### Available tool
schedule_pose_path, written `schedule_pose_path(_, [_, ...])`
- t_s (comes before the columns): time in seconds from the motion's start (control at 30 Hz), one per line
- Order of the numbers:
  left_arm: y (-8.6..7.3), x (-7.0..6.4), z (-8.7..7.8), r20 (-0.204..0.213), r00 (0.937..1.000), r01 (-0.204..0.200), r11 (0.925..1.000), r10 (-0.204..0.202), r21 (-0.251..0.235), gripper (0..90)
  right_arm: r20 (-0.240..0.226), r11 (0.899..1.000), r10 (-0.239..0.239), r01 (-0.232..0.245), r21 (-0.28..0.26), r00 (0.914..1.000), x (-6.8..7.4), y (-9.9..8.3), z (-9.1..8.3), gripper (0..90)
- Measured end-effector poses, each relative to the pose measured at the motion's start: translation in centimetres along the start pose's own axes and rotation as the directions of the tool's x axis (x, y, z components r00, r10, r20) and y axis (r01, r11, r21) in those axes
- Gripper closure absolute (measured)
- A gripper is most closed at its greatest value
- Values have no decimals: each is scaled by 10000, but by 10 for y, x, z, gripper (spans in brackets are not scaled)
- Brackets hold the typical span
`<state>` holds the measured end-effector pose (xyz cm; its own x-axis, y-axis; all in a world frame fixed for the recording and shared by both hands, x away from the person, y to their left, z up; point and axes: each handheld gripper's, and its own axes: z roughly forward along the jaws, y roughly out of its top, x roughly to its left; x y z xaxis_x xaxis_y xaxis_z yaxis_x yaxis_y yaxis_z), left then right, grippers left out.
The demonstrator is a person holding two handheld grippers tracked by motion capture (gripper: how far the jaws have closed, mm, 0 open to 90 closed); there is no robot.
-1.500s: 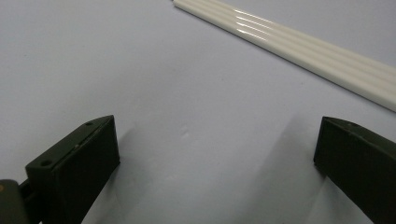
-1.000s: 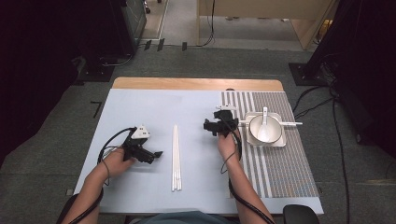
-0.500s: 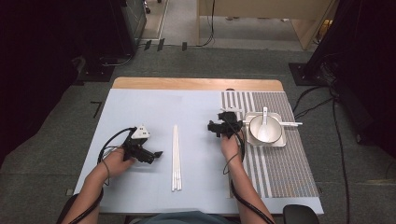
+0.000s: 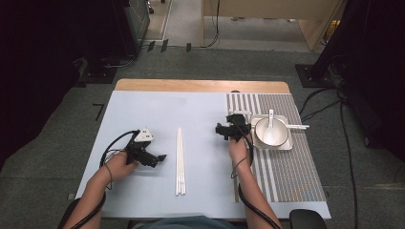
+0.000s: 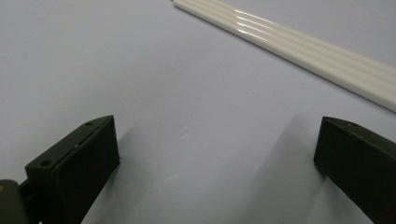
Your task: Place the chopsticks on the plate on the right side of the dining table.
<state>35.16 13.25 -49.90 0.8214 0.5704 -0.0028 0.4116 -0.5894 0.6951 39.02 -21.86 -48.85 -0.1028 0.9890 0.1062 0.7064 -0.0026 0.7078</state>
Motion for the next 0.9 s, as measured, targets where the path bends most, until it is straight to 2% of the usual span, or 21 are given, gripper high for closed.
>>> schedule_pose_path(0.1, [0, 0, 0, 1, 10000, 2, 10000, -2, 0, 0, -52, 10000, -25, 24, -43, 10000, 1, 1, -1, 162])
schedule_pose_path(0.23, [0, 0, 0, -1, 10000, 1, 10000, -1, 1, 0, -276, 9997, -233, 230, -119, 9993, 9, 2, -2, 162])
schedule_pose_path(0.3, [0, 0, 0, -3, 10000, 5, 10000, -5, -2, 0, -173, 9994, -346, 344, -101, 9993, 11, 2, -1, 162])
schedule_pose_path(0.43, [0, 0, 0, -2, 10000, 7, 10000, -7, -1, 0, 69, 9999, -80, 80, -72, 9999, 3, 1, -1, 162])
schedule_pose_path(0.67, [0, 0, 0, 2, 10000, 5, 10000, -5, 0, 0, 134, 9999, 74, -72, -101, 9999, -4, 1, -4, 162])
schedule_pose_path(0.8, [0, 0, 0, -5, 10000, 10, 10000, -10, -2, 0, 72, 9999, 10, -9, -139, 10000, -4, 1, -6, 162])
schedule_pose_path(0.9, [0, 0, 0, -8, 10000, 5, 10000, -5, -4, 0, 39, 9995, -230, 231, -192, 9997, -2, 0, -9, 163])
